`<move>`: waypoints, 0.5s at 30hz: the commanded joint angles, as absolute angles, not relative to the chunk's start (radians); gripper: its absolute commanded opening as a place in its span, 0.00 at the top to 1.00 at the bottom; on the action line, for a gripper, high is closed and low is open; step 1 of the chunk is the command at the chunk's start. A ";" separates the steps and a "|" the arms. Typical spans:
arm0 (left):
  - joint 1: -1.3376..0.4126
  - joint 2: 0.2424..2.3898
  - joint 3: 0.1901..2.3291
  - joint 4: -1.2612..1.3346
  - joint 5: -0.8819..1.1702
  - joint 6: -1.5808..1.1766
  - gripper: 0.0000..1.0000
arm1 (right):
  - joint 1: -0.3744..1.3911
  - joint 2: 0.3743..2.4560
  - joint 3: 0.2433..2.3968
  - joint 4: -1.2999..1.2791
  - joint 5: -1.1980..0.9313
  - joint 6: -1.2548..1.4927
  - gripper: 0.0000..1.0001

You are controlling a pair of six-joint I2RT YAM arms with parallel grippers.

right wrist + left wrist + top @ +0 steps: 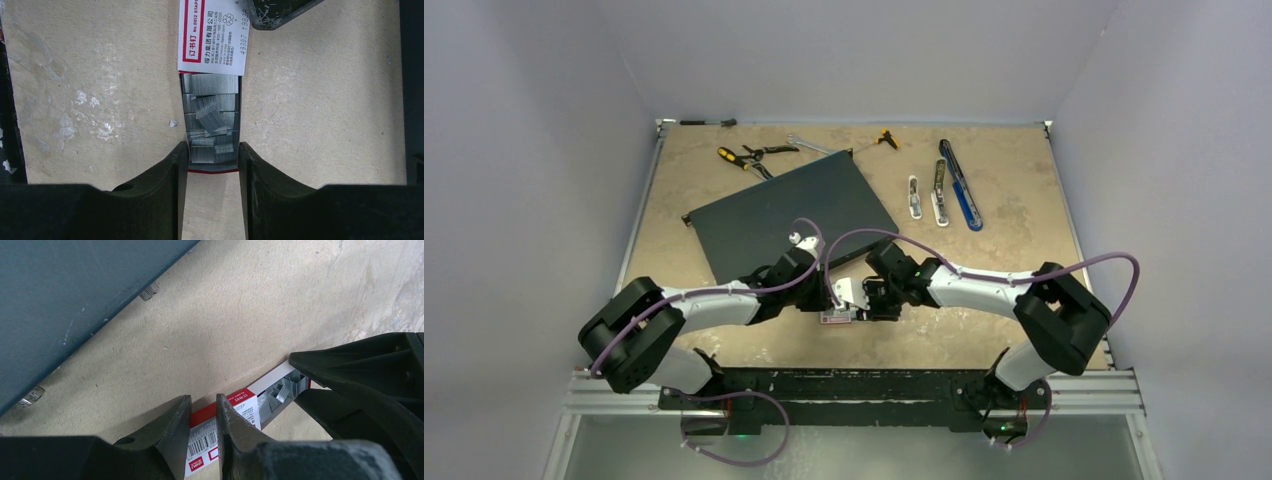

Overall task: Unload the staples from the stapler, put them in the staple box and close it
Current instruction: Close the staple box at the center of the board.

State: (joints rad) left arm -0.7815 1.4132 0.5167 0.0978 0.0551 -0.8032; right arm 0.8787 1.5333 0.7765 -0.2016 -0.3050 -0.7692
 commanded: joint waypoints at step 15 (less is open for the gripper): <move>-0.786 1.395 0.529 0.083 0.034 -0.816 0.76 | 0.896 1.580 0.814 -0.272 -0.287 -0.703 0.72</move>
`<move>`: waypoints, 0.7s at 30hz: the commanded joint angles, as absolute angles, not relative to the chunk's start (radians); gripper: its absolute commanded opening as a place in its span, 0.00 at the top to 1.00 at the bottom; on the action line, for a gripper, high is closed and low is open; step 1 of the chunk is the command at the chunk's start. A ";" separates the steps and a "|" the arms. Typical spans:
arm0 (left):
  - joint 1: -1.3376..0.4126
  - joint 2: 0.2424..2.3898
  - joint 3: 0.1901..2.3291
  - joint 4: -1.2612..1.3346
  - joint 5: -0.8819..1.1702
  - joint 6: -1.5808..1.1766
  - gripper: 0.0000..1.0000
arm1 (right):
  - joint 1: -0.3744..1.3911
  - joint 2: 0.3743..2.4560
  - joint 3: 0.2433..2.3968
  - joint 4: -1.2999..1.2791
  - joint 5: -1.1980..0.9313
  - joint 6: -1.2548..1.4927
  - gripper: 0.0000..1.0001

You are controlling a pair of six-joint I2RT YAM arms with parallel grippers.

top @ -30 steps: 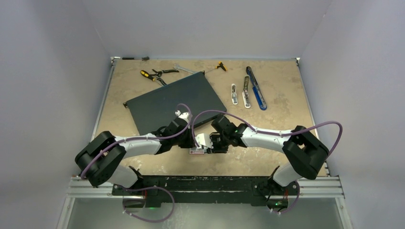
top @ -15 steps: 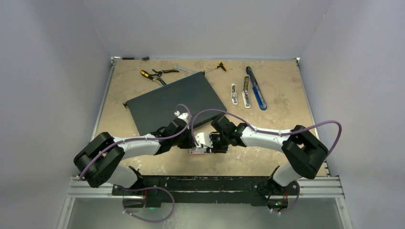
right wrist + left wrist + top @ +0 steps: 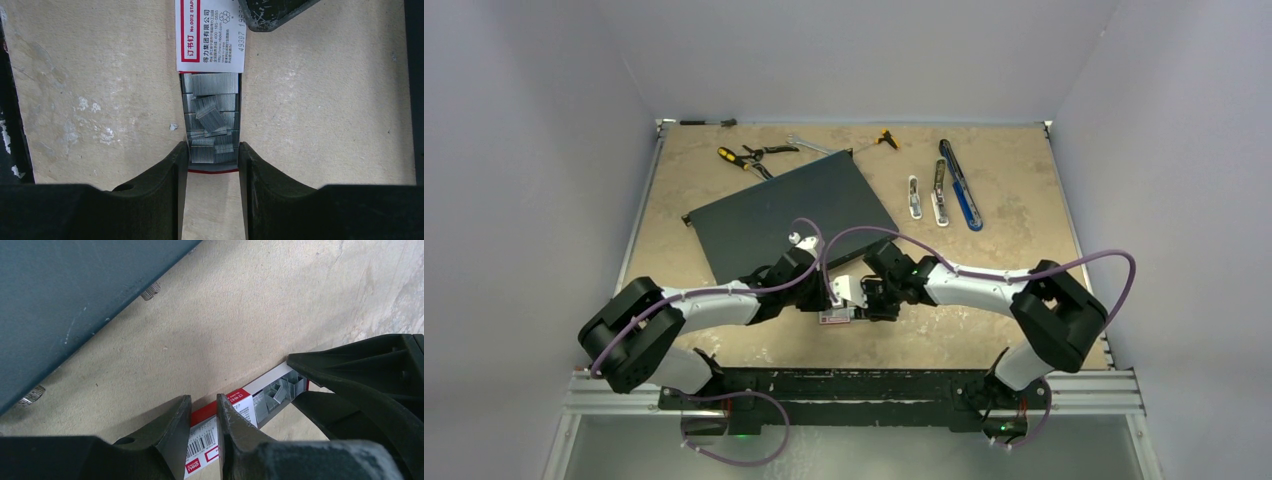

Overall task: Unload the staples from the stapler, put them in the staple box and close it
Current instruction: Close the staple box at the center of the board.

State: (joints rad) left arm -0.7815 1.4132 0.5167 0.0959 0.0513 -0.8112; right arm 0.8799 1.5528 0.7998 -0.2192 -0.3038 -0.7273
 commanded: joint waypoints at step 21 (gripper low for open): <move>-0.761 1.358 0.750 -0.130 -0.157 -0.843 0.53 | 0.910 1.576 0.793 -0.275 -0.273 -0.683 0.73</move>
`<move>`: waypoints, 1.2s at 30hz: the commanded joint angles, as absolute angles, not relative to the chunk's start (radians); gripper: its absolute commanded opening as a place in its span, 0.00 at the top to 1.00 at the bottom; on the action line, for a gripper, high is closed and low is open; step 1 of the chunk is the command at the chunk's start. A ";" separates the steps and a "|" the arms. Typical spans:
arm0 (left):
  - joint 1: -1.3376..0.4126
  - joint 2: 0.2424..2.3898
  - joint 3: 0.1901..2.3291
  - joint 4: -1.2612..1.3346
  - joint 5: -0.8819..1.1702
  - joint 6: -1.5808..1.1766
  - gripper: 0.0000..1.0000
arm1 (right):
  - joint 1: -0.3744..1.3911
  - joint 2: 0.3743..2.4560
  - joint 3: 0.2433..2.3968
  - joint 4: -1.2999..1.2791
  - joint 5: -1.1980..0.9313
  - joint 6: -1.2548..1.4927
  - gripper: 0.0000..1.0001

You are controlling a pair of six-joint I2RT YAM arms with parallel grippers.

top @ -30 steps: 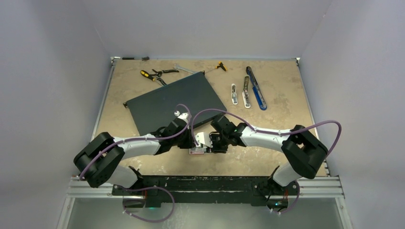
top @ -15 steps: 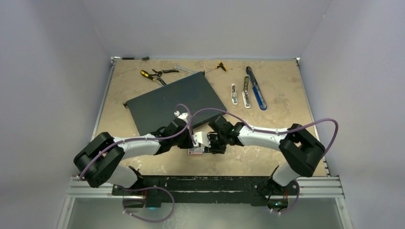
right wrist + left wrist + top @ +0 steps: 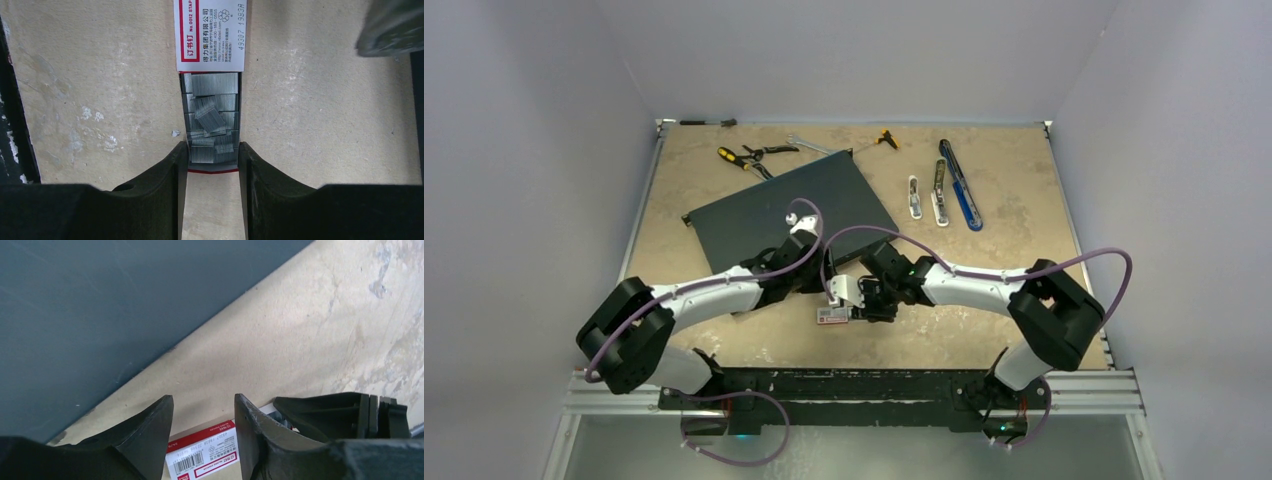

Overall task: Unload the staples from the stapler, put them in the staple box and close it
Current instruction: Close the staple box at the center of the board.

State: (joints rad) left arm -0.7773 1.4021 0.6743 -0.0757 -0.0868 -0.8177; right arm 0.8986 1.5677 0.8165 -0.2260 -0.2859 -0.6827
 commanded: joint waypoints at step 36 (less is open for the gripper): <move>-0.707 1.087 0.420 -0.169 0.104 -0.890 0.61 | 0.912 1.587 0.819 -0.285 -0.275 -0.684 0.73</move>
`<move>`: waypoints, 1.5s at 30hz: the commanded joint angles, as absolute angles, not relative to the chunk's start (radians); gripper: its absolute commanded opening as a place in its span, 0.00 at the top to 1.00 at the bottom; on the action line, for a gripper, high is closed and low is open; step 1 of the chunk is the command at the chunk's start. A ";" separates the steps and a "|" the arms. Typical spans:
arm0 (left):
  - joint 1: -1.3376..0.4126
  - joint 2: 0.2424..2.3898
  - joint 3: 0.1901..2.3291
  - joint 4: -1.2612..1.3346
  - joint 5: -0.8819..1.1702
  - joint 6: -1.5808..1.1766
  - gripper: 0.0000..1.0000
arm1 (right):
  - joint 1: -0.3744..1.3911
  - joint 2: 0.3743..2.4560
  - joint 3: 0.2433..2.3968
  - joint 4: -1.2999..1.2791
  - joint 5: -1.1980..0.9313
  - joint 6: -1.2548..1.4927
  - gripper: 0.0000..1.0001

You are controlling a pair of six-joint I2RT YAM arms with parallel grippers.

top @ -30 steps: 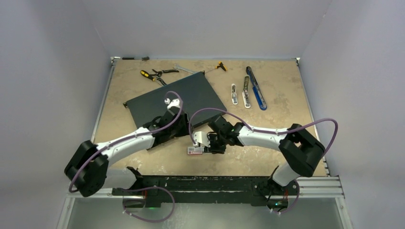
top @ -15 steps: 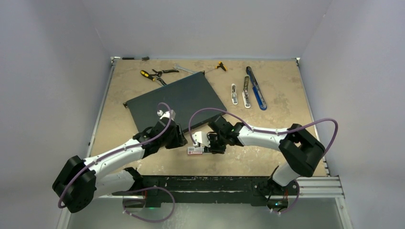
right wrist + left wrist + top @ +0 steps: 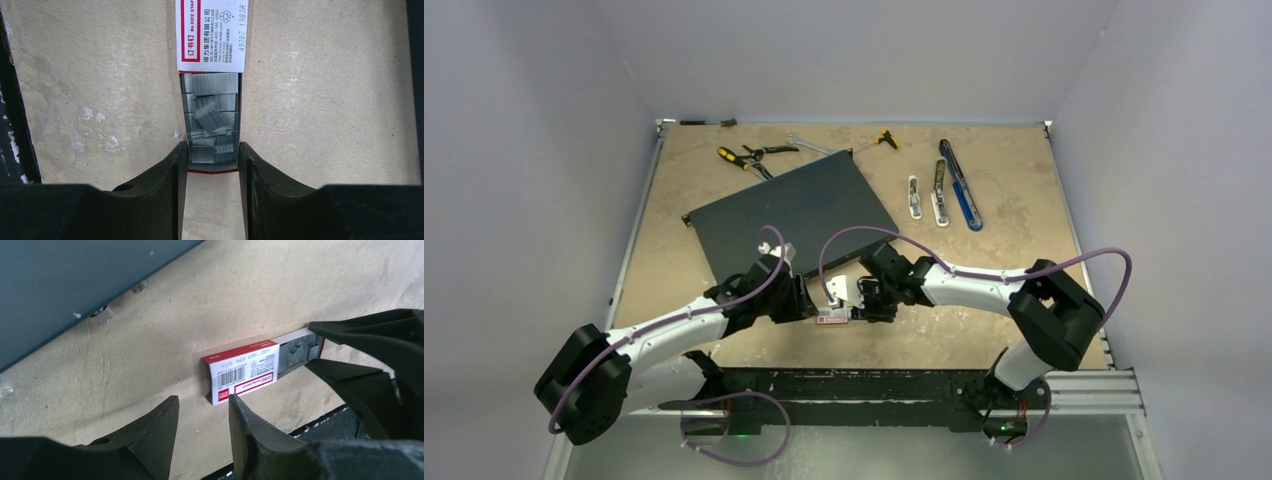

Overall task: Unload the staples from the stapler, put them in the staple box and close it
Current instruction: Close the staple box at the center of the board.

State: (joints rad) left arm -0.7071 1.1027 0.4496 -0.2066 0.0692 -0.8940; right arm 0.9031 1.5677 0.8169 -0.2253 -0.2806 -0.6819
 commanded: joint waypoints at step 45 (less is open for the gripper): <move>-0.744 1.212 0.380 0.025 0.166 -0.917 0.78 | 0.922 1.633 0.879 -0.311 -0.258 -0.635 0.76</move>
State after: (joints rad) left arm -0.7364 1.2118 0.3862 -0.0078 0.1535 -0.9062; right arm 0.9108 1.5993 0.8581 -0.2623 -0.2745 -0.6640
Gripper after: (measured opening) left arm 0.221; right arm 0.404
